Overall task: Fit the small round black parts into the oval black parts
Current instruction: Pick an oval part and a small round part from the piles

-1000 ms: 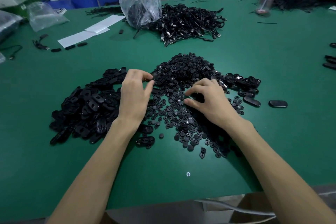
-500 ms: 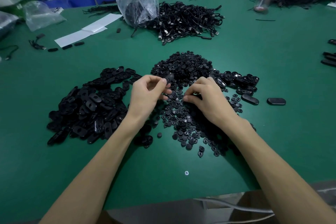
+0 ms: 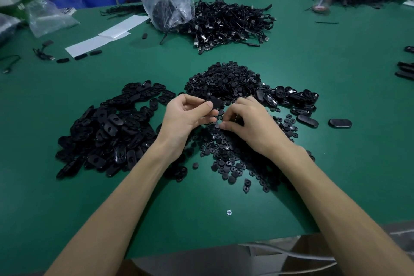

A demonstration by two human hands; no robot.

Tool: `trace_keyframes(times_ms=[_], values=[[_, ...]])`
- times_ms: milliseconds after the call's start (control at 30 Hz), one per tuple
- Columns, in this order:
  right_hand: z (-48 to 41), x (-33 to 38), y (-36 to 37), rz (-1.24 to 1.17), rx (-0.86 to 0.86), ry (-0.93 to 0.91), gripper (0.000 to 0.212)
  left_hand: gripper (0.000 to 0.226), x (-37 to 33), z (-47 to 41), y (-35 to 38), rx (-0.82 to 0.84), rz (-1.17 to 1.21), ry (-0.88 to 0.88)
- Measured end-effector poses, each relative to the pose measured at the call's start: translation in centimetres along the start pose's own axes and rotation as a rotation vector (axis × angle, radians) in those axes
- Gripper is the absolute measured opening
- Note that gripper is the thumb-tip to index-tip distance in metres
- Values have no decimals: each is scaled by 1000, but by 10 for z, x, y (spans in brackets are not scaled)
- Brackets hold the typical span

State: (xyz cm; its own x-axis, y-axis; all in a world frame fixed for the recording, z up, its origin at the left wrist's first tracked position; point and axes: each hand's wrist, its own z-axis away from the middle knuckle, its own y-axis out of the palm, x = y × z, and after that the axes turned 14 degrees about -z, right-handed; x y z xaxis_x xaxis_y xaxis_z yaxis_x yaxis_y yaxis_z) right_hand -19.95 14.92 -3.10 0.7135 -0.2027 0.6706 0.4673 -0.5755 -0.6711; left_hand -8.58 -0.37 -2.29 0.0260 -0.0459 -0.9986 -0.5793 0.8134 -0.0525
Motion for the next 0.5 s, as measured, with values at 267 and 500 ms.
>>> trace_keyframes(times_ms=[267,500], values=[[-2,1,0,48,36,42,19,24,3,-2,-1,89,-130,70],[-1,5,-5,-121,-96,76,10,16,2,-2,-2,-18,-83,80]])
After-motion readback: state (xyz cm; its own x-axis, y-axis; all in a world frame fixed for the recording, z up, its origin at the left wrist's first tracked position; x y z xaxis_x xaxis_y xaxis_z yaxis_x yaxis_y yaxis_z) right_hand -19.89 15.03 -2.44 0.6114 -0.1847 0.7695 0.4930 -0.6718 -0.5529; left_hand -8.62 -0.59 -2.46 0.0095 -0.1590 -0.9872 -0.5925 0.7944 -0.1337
